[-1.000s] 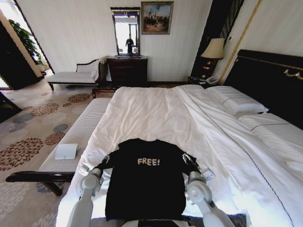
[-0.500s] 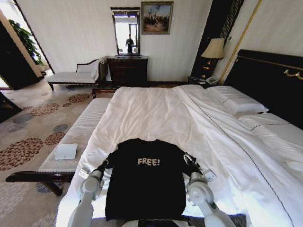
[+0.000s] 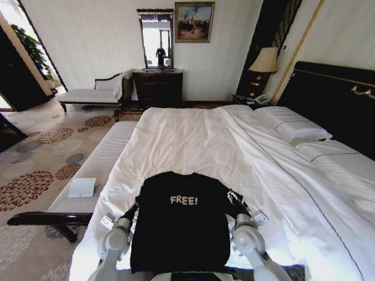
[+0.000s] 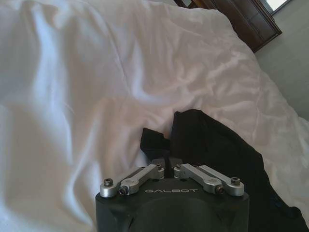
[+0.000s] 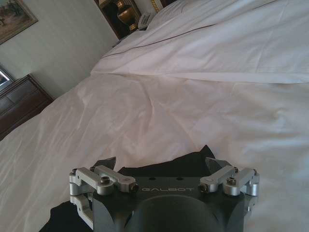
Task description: Fold the clothes on the bed.
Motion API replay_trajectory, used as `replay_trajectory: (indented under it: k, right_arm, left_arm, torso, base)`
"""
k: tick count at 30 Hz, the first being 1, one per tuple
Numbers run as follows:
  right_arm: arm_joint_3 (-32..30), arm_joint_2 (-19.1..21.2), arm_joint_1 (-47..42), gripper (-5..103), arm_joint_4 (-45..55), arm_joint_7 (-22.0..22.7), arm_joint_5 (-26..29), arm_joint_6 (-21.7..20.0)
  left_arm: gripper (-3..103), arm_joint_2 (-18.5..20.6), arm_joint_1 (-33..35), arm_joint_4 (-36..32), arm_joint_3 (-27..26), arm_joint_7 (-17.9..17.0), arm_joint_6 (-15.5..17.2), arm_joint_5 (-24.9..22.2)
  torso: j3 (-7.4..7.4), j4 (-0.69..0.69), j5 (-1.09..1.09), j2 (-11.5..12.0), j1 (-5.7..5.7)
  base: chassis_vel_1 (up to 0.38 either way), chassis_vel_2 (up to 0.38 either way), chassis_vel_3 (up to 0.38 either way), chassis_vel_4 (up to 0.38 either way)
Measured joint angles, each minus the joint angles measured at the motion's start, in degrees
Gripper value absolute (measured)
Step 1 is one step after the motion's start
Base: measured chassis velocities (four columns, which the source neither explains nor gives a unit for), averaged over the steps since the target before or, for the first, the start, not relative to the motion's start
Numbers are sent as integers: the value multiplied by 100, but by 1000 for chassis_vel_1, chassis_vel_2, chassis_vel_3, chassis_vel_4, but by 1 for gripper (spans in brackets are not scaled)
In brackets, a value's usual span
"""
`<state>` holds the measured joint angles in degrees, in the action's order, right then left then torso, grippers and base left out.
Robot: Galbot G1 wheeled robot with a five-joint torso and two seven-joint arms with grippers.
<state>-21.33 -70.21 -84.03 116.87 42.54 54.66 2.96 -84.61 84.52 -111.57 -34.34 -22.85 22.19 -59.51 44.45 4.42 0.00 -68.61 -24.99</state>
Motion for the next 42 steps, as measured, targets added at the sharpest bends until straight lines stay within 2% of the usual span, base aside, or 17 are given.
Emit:
replay_trajectory:
  k: [1, 5, 10, 14, 16, 17, 19, 20, 21, 24, 30, 33, 34, 36, 38, 39, 42]
  right_arm:
    - [-6, 0, -11, 100, 5, -1, 0, 1]
    - [-40, 2, -61, 100, 8, -10, -3, 11]
    - [-57, 2, -85, 100, 8, -15, -3, 17]
    - [-55, -11, -84, 100, -2, -17, -7, 20]
    - [-51, -13, -83, 100, -5, -17, -9, 20]
    - [-39, -18, -73, 100, -12, -17, -12, 20]
    - [-33, -18, -67, 100, -17, -17, -12, 20]
    - [-28, -17, -58, 100, -34, -18, -13, 20]
    - [-27, -16, -54, 100, -39, -18, -13, 20]
    - [-22, -6, -23, 100, -83, -18, -13, 20]
    - [-29, 9, 0, 100, -122, -18, -5, 19]
    - [-43, 21, 0, 100, -133, -18, 5, 19]
    - [-58, 32, 0, 100, -156, -18, 12, 19]
    - [-66, 37, 0, 100, -174, -18, 14, 19]
    - [-73, 39, 0, 100, -190, -18, 16, 19]
    - [-73, 39, 0, 100, -190, -18, 16, 19]
    - [-70, 22, 2, 100, -191, -19, 17, 20]
  left_arm:
    - [4, -10, 20, -9, 20, -1, 13, 17]
    - [26, -13, 156, -110, 45, -1, 167, 44]
    - [36, 1, 283, -274, -22, 48, 286, -8]
    - [58, 21, 262, -375, -191, 73, 311, -193]
    - [58, 25, 247, -378, -214, 72, 313, -231]
    - [68, 36, 193, -383, -298, 62, 323, -368]
    - [68, 39, 161, -383, -333, 58, 325, -423]
    - [74, 43, 111, -370, -372, 48, 323, -476]
    - [74, 44, 93, -357, -382, 42, 321, -488]
    - [90, 36, -81, -145, -423, -32, 273, -535]
    - [102, -7, -350, 270, -443, -96, 197, -516]
    - [100, -8, -390, 364, -443, -96, 166, -499]
    - [90, -7, -419, 436, -439, -93, 140, -481]
    - [90, -9, -441, 472, -432, -87, 123, -470]
    - [80, -25, -473, 512, -414, -79, 105, -449]
    - [80, -25, -473, 512, -414, -79, 105, -449]
    - [63, -45, -482, 534, -391, -76, 92, -425]
  torso:
    - [0, 0, 0, 0, 0]
    - [0, 0, 0, 0, 0]
    - [0, 0, 0, 0, 0]
    - [0, 0, -1, 0, 0]
    - [0, 0, 0, 0, 0]
    - [0, 0, 0, 0, 0]
    - [0, -1, -1, 0, 0]
    - [0, 0, 0, 0, 0]
    - [0, 0, 1, 0, 0]
    - [0, -1, 0, 0, 0]
    - [1, 0, 0, 0, 0]
    - [1, 0, -1, 0, 0]
    - [1, -1, 0, 0, 0]
    - [1, -1, 0, 0, 0]
    - [1, 0, 0, 0, 0]
    - [1, 0, 0, 0, 0]
    - [0, 0, 0, 0, 0]
  base:
    - [0, 0, 0, 0]
    - [0, 0, 0, 0]
    - [0, 0, 0, 0]
    - [0, 0, 0, 0]
    - [0, 0, 0, 0]
    - [0, 0, 0, 0]
    - [0, 0, 0, 0]
    - [0, 0, 0, 0]
    - [0, 0, 0, 0]
    - [0, 0, 0, 0]
    - [0, 0, 0, 0]
    - [0, 0, 0, 0]
    - [0, 0, 0, 0]
    - [0, 0, 0, 0]
    - [0, 0, 0, 0]
    - [0, 0, 0, 0]
    - [0, 0, 0, 0]
